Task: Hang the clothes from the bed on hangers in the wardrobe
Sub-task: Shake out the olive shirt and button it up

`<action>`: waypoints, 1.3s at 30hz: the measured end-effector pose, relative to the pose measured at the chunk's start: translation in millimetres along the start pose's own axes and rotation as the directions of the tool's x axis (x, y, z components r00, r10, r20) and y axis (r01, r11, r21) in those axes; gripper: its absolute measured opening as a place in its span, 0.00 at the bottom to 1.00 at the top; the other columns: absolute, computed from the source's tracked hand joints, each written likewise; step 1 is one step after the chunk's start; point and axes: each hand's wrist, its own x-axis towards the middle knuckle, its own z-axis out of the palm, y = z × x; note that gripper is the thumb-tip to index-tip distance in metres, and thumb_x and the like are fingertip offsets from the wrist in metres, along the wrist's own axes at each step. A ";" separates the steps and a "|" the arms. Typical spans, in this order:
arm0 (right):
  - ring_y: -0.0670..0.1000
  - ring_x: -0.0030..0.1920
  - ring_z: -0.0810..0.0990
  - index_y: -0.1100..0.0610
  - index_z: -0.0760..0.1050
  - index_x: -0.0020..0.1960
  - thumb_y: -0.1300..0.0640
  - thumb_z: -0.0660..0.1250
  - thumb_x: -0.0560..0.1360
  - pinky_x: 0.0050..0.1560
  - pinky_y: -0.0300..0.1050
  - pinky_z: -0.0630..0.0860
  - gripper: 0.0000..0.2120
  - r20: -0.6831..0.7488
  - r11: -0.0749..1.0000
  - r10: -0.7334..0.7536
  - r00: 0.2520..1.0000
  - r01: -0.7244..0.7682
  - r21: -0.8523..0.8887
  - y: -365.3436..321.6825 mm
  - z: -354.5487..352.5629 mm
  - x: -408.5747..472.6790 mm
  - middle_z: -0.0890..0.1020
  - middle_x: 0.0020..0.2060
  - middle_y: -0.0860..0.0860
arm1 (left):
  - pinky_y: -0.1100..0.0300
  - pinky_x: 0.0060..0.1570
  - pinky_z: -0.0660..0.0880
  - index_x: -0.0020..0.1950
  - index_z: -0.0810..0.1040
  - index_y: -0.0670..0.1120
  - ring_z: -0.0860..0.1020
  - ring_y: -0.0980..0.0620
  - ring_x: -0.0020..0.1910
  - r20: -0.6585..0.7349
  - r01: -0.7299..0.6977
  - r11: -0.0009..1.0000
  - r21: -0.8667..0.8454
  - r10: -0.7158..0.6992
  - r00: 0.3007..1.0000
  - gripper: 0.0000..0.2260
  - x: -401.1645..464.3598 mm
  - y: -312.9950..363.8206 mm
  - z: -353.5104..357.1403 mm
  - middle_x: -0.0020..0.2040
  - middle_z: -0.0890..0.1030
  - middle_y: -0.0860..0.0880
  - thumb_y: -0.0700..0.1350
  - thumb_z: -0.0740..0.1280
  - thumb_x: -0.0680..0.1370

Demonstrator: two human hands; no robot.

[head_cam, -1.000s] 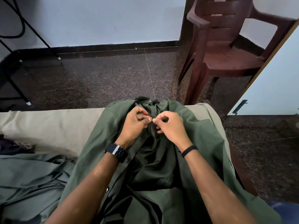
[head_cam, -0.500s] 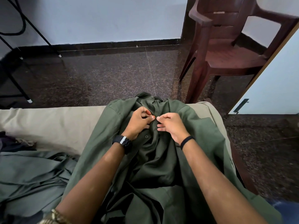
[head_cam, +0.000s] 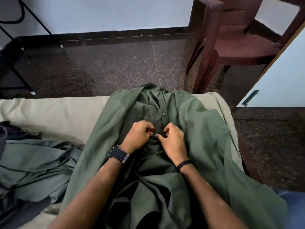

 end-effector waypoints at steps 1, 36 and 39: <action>0.58 0.46 0.76 0.62 0.73 0.45 0.58 0.77 0.67 0.49 0.46 0.68 0.15 -0.006 1.000 0.019 1.000 -0.019 -0.010 1.0 0.6 0.2 0.78 0.41 0.58 | 0.63 0.53 0.72 0.49 0.83 0.40 0.79 0.48 0.49 -0.009 0.010 1.000 0.018 -0.010 1.000 0.07 -1.1 0.6 1.9 0.48 0.82 0.43 0.34 0.69 0.73; 0.46 0.35 0.78 0.57 0.76 0.43 0.67 0.70 0.67 0.39 0.31 0.72 0.08 -0.157 0.921 -0.081 0.984 0.134 0.367 -21.5 -31.6 -34.4 0.80 0.34 0.48 | 0.48 0.52 0.79 0.40 0.83 0.52 0.81 0.52 0.40 -0.222 0.033 0.870 -0.493 -0.162 0.961 0.10 -54.2 39.0 0.7 0.38 0.84 0.48 0.36 0.71 0.73; 0.38 0.34 0.77 0.57 0.82 0.40 0.65 0.68 0.69 0.39 0.26 0.70 0.06 -0.130 0.902 -0.001 0.992 0.057 0.429 -17.9 -32.1 -30.1 0.82 0.33 0.45 | 0.50 0.51 0.79 0.42 0.83 0.48 0.80 0.52 0.38 -0.214 0.039 0.830 -0.556 -0.188 0.959 0.08 -54.2 39.5 3.6 0.39 0.84 0.45 0.36 0.70 0.74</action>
